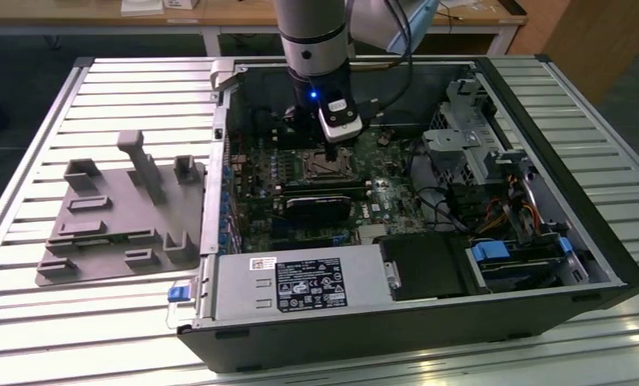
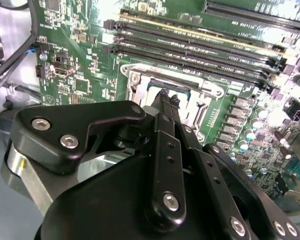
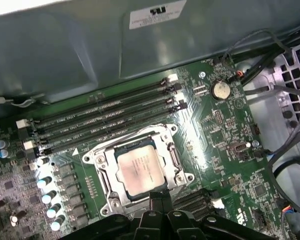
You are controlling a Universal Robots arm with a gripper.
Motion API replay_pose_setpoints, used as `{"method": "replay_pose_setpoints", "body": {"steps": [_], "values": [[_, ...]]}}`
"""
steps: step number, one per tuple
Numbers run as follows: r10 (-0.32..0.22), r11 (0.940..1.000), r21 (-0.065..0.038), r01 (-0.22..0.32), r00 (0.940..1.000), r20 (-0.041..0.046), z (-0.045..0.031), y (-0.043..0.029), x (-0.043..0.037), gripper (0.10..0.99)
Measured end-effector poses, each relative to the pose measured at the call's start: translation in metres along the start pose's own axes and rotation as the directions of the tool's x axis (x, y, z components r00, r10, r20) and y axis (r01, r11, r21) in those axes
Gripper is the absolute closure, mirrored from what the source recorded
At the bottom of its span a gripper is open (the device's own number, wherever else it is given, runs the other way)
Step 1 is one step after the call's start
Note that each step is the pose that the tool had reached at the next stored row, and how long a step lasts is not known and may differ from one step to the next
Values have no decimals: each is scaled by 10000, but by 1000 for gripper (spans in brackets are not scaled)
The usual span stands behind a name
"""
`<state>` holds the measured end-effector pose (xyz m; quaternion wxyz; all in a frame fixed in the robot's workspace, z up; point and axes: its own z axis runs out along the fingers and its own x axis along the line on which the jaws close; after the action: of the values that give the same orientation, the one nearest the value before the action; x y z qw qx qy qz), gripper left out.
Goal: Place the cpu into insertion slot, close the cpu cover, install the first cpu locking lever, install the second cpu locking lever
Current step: 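Install the second cpu locking lever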
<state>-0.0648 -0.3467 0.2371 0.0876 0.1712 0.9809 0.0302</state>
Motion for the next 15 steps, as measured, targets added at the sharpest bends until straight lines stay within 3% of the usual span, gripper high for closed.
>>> {"method": "replay_pose_setpoints", "body": {"steps": [15], "values": [[-1,10000,0,1,10000,0,26,-170,-56,984]]}}
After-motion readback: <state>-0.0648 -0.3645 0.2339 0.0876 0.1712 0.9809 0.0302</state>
